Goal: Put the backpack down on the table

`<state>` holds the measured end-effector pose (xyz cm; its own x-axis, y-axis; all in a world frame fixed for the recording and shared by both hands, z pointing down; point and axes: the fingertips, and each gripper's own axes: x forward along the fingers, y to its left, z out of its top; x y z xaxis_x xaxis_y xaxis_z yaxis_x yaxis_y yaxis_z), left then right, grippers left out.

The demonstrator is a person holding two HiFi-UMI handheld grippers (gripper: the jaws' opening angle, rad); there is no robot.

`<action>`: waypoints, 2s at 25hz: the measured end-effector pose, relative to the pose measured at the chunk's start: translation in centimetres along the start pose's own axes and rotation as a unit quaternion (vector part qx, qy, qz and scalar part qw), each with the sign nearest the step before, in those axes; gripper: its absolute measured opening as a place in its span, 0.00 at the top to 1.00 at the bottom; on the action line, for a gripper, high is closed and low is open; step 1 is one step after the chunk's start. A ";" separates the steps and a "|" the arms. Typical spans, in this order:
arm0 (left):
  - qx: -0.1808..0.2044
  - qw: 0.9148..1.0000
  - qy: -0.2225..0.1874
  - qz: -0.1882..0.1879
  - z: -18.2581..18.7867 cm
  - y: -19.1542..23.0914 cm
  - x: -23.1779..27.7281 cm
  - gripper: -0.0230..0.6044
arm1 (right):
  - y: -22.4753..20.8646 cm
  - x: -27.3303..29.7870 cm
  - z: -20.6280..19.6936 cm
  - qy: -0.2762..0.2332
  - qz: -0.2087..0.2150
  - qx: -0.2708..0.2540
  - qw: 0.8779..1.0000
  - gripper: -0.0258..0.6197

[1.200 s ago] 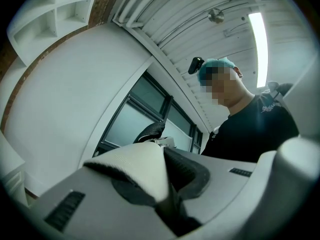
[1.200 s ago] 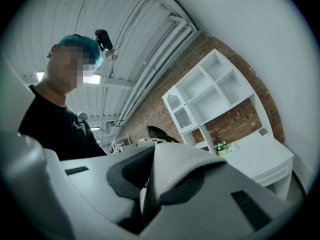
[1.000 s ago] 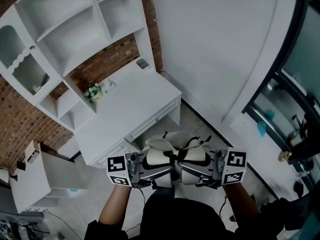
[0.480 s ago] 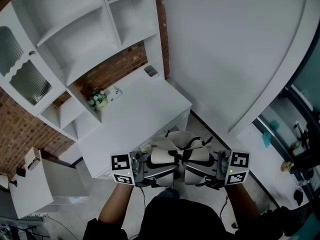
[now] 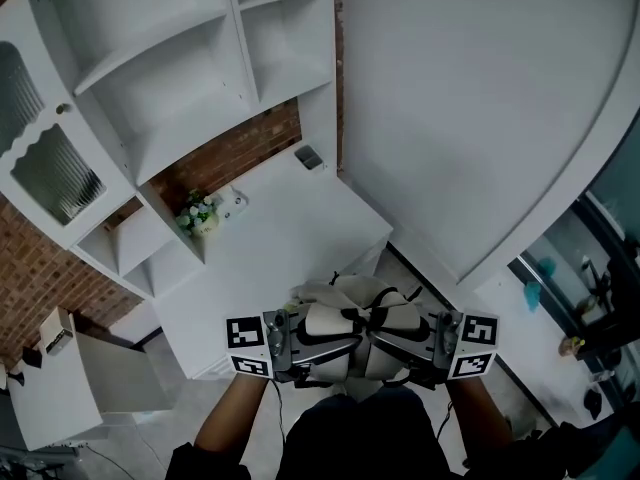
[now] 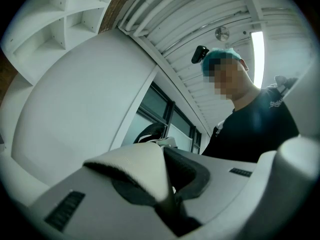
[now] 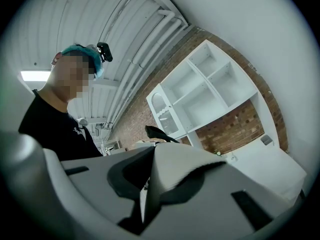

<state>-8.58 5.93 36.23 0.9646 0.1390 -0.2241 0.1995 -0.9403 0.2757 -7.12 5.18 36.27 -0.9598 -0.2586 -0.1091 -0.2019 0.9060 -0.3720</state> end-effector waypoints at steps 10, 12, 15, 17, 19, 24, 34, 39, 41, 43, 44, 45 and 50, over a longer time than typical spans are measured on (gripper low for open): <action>0.000 1.000 -0.008 0.031 1.2 2.6 -2.2 0.86 | -2.5 2.5 0.6 0.005 0.023 0.002 1.000 0.89; 0.005 0.999 -0.014 0.041 1.7 3.7 -2.3 0.86 | -3.4 2.8 1.1 0.004 0.029 -0.001 1.000 0.89; 0.006 0.998 -0.022 0.054 2.5 5.3 -2.5 0.86 | -4.9 3.4 1.9 0.008 0.034 0.005 0.999 0.89; 0.004 0.998 -0.024 0.058 3.1 6.3 -2.7 0.86 | -5.8 4.0 2.5 0.012 0.035 0.012 0.999 0.89; 0.005 0.998 -0.024 0.062 3.9 7.6 -2.9 0.86 | -7.0 4.4 3.3 0.013 0.039 0.013 0.999 0.89; 0.012 0.997 -0.020 0.068 5.2 11.1 -2.6 0.86 | -10.6 4.6 4.9 0.020 0.052 0.005 0.998 0.89; 0.016 0.996 -0.016 0.088 8.1 19.7 -2.0 0.86 | -18.8 5.4 9.0 0.025 0.064 0.005 0.998 0.89; 0.015 0.995 -0.015 0.097 9.7 24.4 -0.9 0.86 | -23.3 5.0 10.9 0.043 0.058 0.017 0.997 0.89; 0.014 0.994 -0.016 0.103 10.2 26.2 -0.6 0.86 | -24.8 5.1 11.9 0.032 0.075 0.012 0.997 0.89; 0.013 0.994 -0.018 0.111 10.7 28.1 -0.5 0.86 | -26.8 5.2 12.7 0.025 0.084 0.007 0.996 0.89; 0.013 0.993 -0.019 0.114 10.9 29.0 -0.5 0.86 | -27.8 5.3 12.9 0.027 0.085 0.007 0.996 0.89; 0.012 0.993 -0.020 0.117 11.1 29.9 -0.5 0.86 | -28.7 5.3 13.2 0.031 0.086 0.007 0.996 0.89; 0.010 0.991 -0.025 0.131 11.7 33.8 0.2 0.86 | -32.5 5.1 14.5 0.040 0.096 0.010 0.995 0.89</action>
<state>-3.68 -29.51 34.58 0.9729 -0.1262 -0.1938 -0.0610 -0.9484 0.3113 -2.63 -30.40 34.47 -0.9930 -0.0534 -0.1058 -0.0105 0.9288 -0.3704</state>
